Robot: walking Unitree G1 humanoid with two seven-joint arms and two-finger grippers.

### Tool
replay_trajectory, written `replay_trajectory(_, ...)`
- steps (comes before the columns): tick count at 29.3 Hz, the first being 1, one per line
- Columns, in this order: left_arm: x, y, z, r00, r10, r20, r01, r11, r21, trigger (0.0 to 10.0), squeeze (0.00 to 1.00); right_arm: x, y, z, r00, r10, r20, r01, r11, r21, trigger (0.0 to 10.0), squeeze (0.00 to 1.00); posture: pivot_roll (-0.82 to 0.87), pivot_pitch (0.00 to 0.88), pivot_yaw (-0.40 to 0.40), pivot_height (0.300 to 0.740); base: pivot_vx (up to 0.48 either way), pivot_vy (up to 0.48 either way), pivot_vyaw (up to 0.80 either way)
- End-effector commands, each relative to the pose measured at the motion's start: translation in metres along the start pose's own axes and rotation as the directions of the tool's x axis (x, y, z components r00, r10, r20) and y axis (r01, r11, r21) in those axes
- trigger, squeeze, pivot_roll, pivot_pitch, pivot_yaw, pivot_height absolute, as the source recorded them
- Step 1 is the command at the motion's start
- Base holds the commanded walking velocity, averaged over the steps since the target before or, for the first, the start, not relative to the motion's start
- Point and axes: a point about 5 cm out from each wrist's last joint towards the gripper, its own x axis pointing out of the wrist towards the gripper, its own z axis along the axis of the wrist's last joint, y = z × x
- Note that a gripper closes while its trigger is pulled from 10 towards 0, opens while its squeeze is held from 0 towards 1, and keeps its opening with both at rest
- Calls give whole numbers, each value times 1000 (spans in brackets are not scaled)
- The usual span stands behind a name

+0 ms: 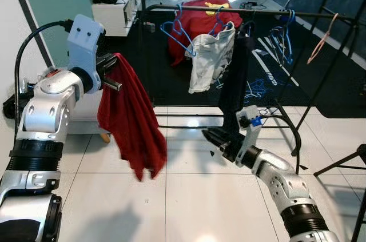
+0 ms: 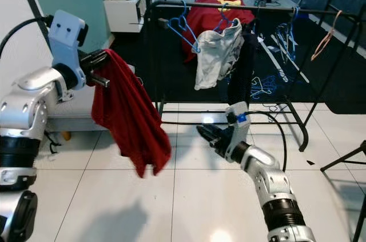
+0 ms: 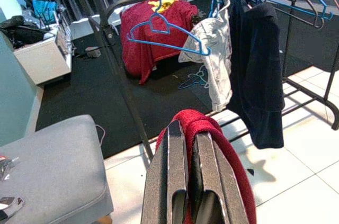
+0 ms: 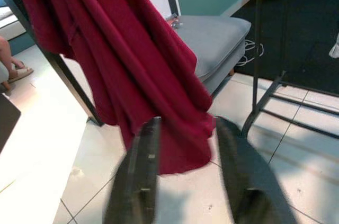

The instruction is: Hang hanger

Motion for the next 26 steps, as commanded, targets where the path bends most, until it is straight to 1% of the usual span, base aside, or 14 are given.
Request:
replay_trajectory(1, 2, -4, 14, 999, -7, 38, 8, 1000, -19, 10000, 0, 4, 7, -3, 999, 36, 1, -36, 999, -5, 10000, 1000, -42, 0, -29, 740, 0, 0, 0)
replay_trajectory(4, 6, -13, 25, 997, -37, 62, 38, 999, -20, 10000, 0, 10, 13, -18, 998, 57, -38, -57, 998, 9, 10000, 1000, -30, 0, -37, 740, 0, 0, 0)
replay_trajectory(5, 9, -20, 35, 994, -61, 85, 63, 998, -23, 10000, 0, 15, 14, -32, 995, 39, -88, -41, 999, -21, 10000, 1000, -30, 0, -38, 740, 0, 0, 0)
replay_trajectory(6, 9, -20, 35, 994, -61, 85, 63, 998, -23, 10000, 0, 15, 14, -32, 995, 39, -88, -41, 999, -21, 10000, 1000, -30, 0, -38, 740, 0, 0, 0)
replay_trajectory(7, 13, -27, 49, 988, -97, 120, 102, 994, -37, 10000, 0, 20, 12, -46, 987, -28, -156, 6, 990, -143, 10000, 1000, -32, 0, -34, 740, 0, 0, 0)
replay_trajectory(8, 13, -27, 49, 988, -97, 120, 102, 994, -37, 10000, 0, 20, 12, -46, 987, -28, -156, 6, 990, -143, 10000, 1000, -32, 0, -34, 740, 0, 0, 0)
replay_trajectory(9, 14, -27, 52, 986, -106, 131, 113, 992, -50, 10000, 0, 22, 11, -45, 989, -39, -140, 14, 984, -177, 10000, 1000, -33, 0, -33, 740, 0, 0, 0)
replay_trajectory(16, 11, -31, 64, 970, -170, 174, 181, 982, -50, 10000, 0, 29, 12, -30, 999, -48, -23, 42, 978, -205, 10000, 1000, -28, 0, -38, 740, 0, 0, 0)
replay_trajectory(19, 7, -32, 66, 962, -205, 183, 216, 975, -43, 10000, 0, 31, 11, -12, 995, -60, 81, 77, 969, -233, 10000, 1000, -27, 0, -39, 740, 0, 0, 0)
replay_trajectory(20, 5, -32, 67, 958, -222, 182, 234, 971, -46, 10000, 0, 31, 11, -1, 990, -40, 138, 70, 972, -225, 10000, 808, -27, 0, -39, 740, 0, 0, 0)
replay_trajectory(21, 5, -32, 67, 958, -222, 182, 234, 971, -46, 10000, 0, 31, 11, -1, 990, -40, 138, 70, 972, -225, 10000, 808, -27, 0, -39, 740, 0, 0, 0)
replay_trajectory(22, 4, -33, 69, 951, -244, 192, 258, 964, -56, 10000, 0, 31, 12, 7, 985, -16, 173, 54, 974, -219, 10000, 0, -27, 0, -39, 740, 0, 0, 0)
replay_trajectory(25, 2, -34, 70, 946, -256, 199, 273, 960, -63, 10000, 0, 31, 12, 10, 982, 3, 188, 38, 976, -214, 10000, 0, -27, 0, -39, 740, 0, 0, 0)
replay_trajectory(26, 0, -38, 76, 929, -291, 230, 319, 943, -92, 10000, 0, 32, 10, 11, 984, 14, 177, 25, 976, -217, 10000, 0, -34, 0, -35, 740, 0, 0, 0)
